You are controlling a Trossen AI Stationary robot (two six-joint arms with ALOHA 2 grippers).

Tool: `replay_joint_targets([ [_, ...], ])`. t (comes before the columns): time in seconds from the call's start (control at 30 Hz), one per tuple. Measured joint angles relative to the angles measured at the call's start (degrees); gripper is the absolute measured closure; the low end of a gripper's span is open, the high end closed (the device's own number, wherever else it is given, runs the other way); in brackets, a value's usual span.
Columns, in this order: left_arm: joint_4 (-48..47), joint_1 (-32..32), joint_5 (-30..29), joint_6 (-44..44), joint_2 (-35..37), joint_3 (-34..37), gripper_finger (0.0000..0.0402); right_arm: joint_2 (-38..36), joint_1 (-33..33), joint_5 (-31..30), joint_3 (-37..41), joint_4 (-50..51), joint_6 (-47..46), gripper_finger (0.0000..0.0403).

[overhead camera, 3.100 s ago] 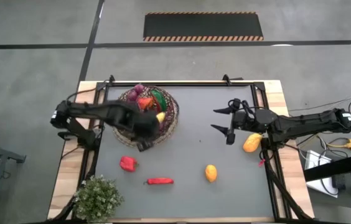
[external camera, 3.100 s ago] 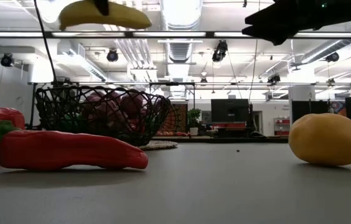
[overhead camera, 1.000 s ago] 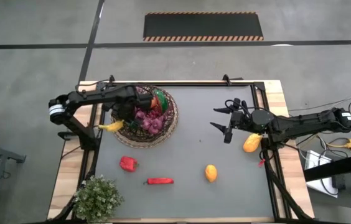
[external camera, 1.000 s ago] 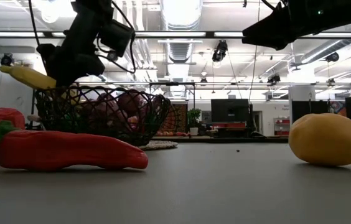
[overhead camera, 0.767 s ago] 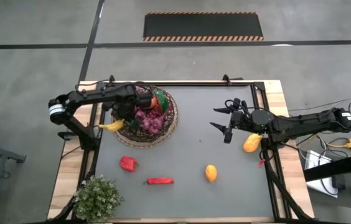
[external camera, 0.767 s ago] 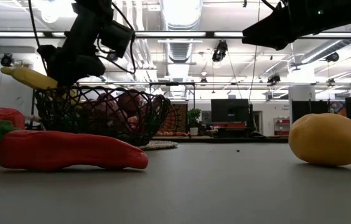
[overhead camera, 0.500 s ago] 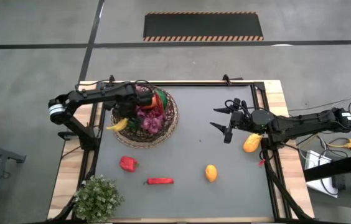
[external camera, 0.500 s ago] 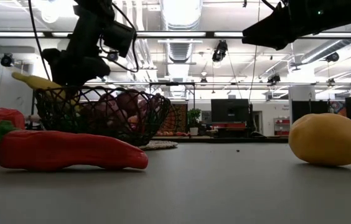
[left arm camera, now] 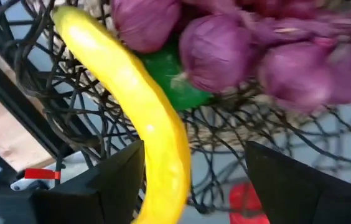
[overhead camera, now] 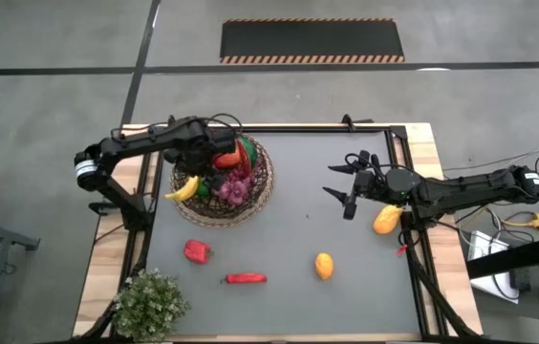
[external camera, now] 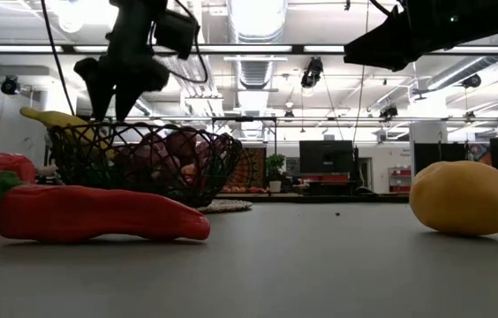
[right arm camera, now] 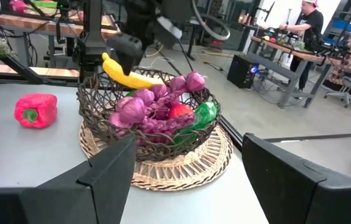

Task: Build produce basket
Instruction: Put the yellow lemon into the wire basket

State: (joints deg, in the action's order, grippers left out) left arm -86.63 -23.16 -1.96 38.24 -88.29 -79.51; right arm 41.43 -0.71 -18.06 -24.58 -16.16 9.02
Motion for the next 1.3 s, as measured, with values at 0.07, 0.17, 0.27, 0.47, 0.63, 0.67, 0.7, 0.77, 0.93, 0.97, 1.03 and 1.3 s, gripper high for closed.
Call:
replay_joint_targets([
  [0.07, -0.7, 0.7, 0.0, -0.3, 0.1, -2.4, 0.0143, 0.0, 0.0, 0.0, 0.0, 0.0, 0.0, 0.0128],
  [0.17, -0.8, 2.3, -0.7, -1.7, 0.6, -5.9, 0.0143, 0.0, 0.0, 0.0, 0.0, 0.1, 0.0, 0.0128],
  [0.27, 1.3, 5.5, -4.5, -2.8, 1.3, -8.5, 0.0143, 0.0, 0.0, 0.0, 0.0, 0.8, 0.0, 0.0128],
  [0.47, 18.6, 16.3, -11.2, -11.3, 4.0, -7.9, 0.0143, 0.0, 0.0, 0.0, 0.0, 1.8, 0.1, 0.0128],
  [0.63, 36.0, 27.6, -14.6, -24.8, 4.9, -2.5, 0.0143, 0.0, 0.0, 0.2, 0.0, 2.7, -0.3, 0.0128],
  [0.67, 39.9, 29.7, -14.7, -27.9, 4.9, -1.0, 0.0143, 0.0, 0.0, 0.6, 0.0, 3.1, -0.9, 0.0128],
  [0.7, 44.0, 31.9, -14.7, -31.0, 5.0, 0.6, 0.0143, 0.0, 0.0, 1.2, 0.0, 3.6, -1.9, 0.0128],
  [0.77, 52.1, 35.5, -14.7, -36.7, 5.0, 4.0, 0.0143, 0.0, 0.0, 3.7, 0.3, 4.0, -3.5, 0.0128],
  [0.93, 73.6, 40.9, -14.8, -46.5, 5.0, 12.1, 0.0143, 0.0, -0.2, 15.0, 0.6, 4.8, -7.7, 0.0128],
  [0.97, 77.1, 41.5, -14.8, -47.9, 5.0, 13.4, 0.0143, 0.0, -0.2, 17.1, 0.6, 4.8, -8.9, 0.0128],
  [1.03, 82.2, 42.2, -14.9, -50.1, 5.2, 15.5, 0.0143, 0.0, -0.2, 20.3, 0.6, 4.9, -11.7, 0.0128],
  [1.3, 91.5, 42.4, -15.0, -50.6, 6.3, 22.7, 0.0143, 0.7, -5.6, 22.8, 0.6, 5.5, -15.0, 0.0129],
])
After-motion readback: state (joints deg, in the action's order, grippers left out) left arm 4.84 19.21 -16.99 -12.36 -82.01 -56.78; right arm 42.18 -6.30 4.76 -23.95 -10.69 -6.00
